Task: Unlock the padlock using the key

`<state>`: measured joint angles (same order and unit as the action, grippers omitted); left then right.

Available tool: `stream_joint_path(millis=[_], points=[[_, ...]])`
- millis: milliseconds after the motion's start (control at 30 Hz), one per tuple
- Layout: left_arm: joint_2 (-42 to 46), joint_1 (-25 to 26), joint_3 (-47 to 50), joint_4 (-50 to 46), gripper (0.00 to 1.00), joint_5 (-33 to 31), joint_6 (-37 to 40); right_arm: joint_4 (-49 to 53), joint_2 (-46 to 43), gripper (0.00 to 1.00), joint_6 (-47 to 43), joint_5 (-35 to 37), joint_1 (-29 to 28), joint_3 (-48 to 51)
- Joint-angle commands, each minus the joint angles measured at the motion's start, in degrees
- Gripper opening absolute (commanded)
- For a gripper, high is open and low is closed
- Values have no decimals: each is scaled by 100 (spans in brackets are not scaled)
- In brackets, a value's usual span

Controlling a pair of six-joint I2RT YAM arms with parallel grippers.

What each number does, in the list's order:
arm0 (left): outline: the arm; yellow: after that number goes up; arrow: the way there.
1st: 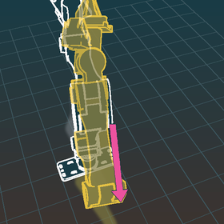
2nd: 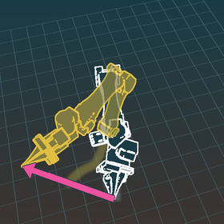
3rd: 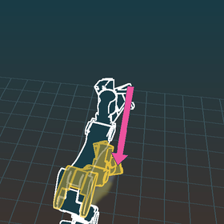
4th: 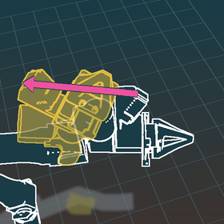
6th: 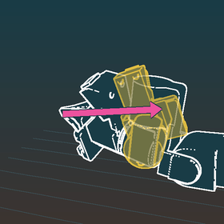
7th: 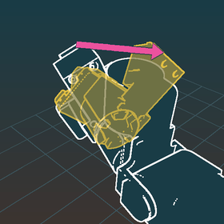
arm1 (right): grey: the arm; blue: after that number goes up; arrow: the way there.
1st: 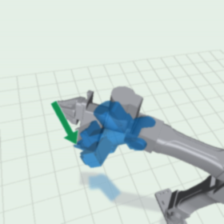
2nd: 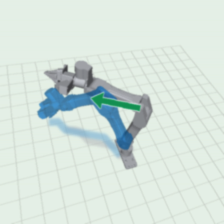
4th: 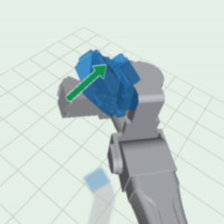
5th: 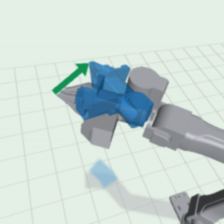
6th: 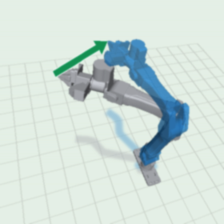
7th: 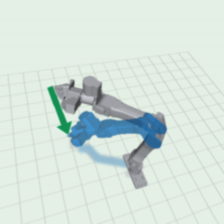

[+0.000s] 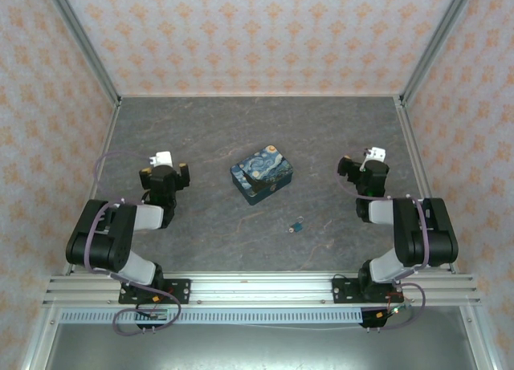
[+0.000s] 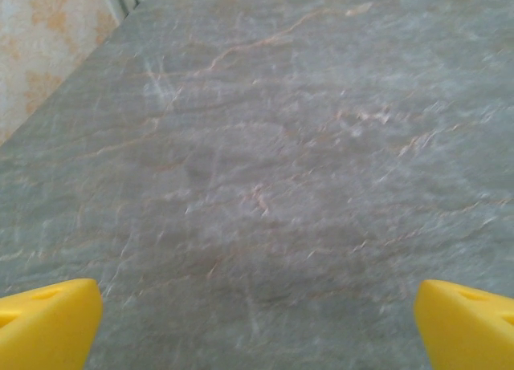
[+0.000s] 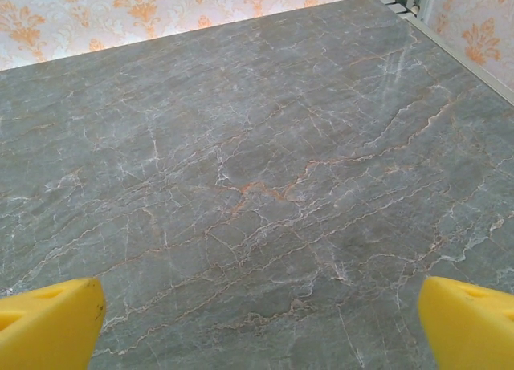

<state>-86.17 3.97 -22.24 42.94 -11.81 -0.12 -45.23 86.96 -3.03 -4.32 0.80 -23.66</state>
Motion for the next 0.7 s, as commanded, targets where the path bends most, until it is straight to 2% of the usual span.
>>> stream_joint_path(millis=[0,667], points=[[44,-65,-169,66,100,188,-26,39,14,99,42,-35,-13,-10],[48,-62,-175,37,100,189,-18,85,18,99,19,124,-83,-29]])
